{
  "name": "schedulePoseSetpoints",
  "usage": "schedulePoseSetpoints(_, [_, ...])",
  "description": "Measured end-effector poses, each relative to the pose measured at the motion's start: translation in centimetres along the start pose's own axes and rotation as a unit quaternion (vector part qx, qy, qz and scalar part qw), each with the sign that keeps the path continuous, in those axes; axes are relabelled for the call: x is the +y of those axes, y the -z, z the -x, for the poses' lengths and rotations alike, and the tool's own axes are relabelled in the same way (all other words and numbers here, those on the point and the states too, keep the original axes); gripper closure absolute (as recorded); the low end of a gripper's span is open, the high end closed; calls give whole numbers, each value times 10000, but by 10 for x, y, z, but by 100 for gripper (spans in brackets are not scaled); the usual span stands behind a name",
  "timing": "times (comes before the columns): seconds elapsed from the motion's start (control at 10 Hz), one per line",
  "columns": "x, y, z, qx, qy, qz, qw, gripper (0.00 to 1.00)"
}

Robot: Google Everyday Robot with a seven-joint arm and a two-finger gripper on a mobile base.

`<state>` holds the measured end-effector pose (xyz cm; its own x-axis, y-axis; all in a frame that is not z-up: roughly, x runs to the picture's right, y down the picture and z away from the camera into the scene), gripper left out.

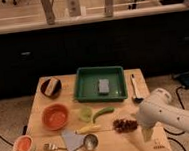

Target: Place grapes in red bowl

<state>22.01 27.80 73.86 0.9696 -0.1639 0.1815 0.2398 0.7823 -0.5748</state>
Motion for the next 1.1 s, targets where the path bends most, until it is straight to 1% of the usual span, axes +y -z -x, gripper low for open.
schedulePoseSetpoints(1.1, [-3, -9, 5, -26, 305, 30, 9995, 20])
